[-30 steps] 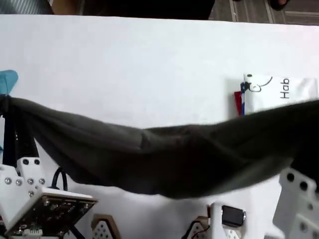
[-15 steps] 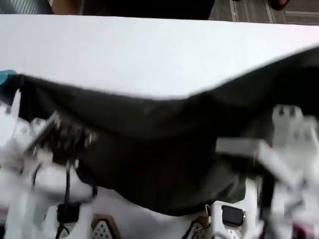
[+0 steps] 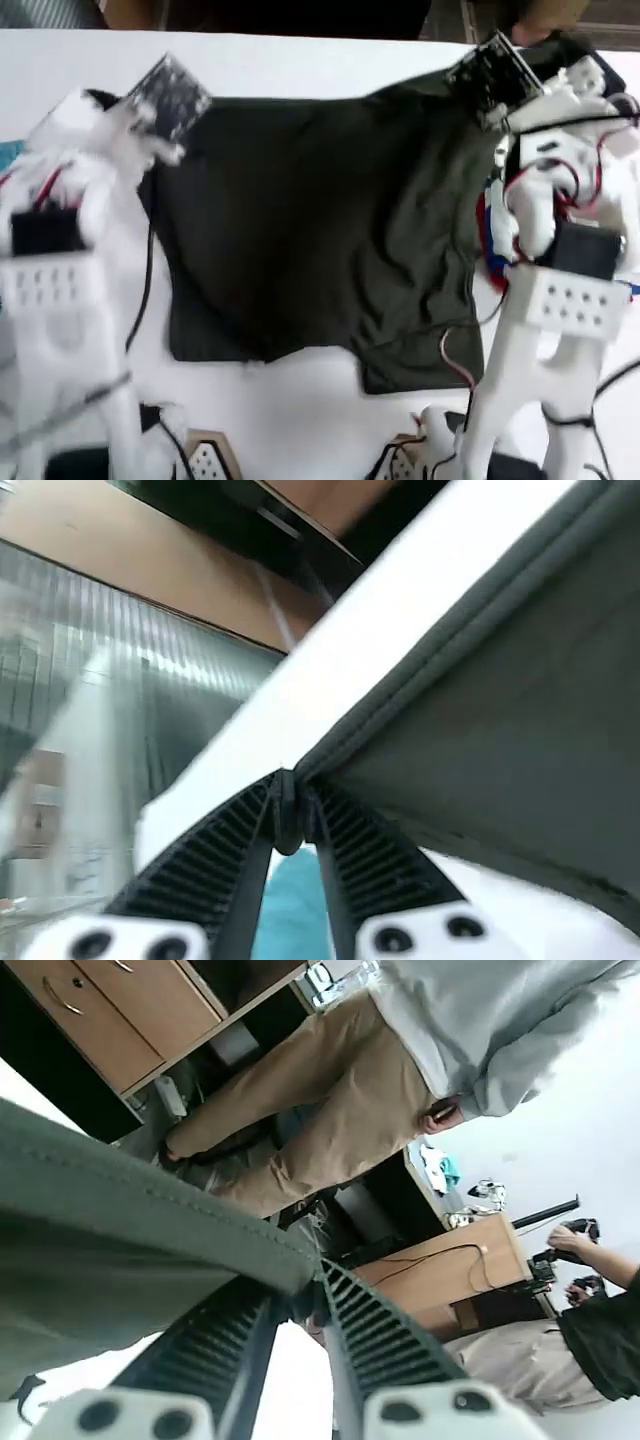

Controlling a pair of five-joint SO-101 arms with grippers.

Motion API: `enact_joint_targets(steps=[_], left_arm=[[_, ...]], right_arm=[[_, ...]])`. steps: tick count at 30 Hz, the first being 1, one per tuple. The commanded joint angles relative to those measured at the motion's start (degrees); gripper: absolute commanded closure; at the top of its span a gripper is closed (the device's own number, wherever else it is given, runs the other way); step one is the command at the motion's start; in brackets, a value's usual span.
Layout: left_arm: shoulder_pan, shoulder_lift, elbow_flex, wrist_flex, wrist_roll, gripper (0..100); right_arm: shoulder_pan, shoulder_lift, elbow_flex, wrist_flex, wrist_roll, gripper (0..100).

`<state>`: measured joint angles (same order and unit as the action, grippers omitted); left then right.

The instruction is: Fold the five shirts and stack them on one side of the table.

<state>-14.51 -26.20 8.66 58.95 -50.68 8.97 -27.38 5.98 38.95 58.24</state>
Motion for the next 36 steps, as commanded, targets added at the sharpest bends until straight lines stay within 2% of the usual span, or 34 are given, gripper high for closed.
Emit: enact_joint_targets(steps=[1,8,17,23,26,30,36], left_arm=[[-0.35,11.78,-9.63,1.14,1.58,98],[1.32,30.86,-29.67,13.19,3.69,98],[3.25,50.46,-45.32,23.03,3.60,98],[3.43,54.95,-53.49,36.48,3.43,98],[3.96,54.86,-57.54,43.87,0.44,98],[2.99,52.22,-53.32,43.60,1.23,98],[6.07,39.21,-34.15,43.34,0.97,98]], right_arm=[[0.13,4.44,-0.26,-4.26,-0.18,97.6],[-0.13,9.89,0.09,-1.63,-0.26,97.6],[0.04,20.00,0.09,6.29,-0.35,97.6],[0.04,20.97,-0.35,14.20,-3.96,97.6],[-0.22,17.45,0.00,18.42,-3.96,97.6],[-0.31,11.82,0.70,24.04,-3.96,97.6],[-0.31,2.77,11.60,24.92,-3.87,97.6]])
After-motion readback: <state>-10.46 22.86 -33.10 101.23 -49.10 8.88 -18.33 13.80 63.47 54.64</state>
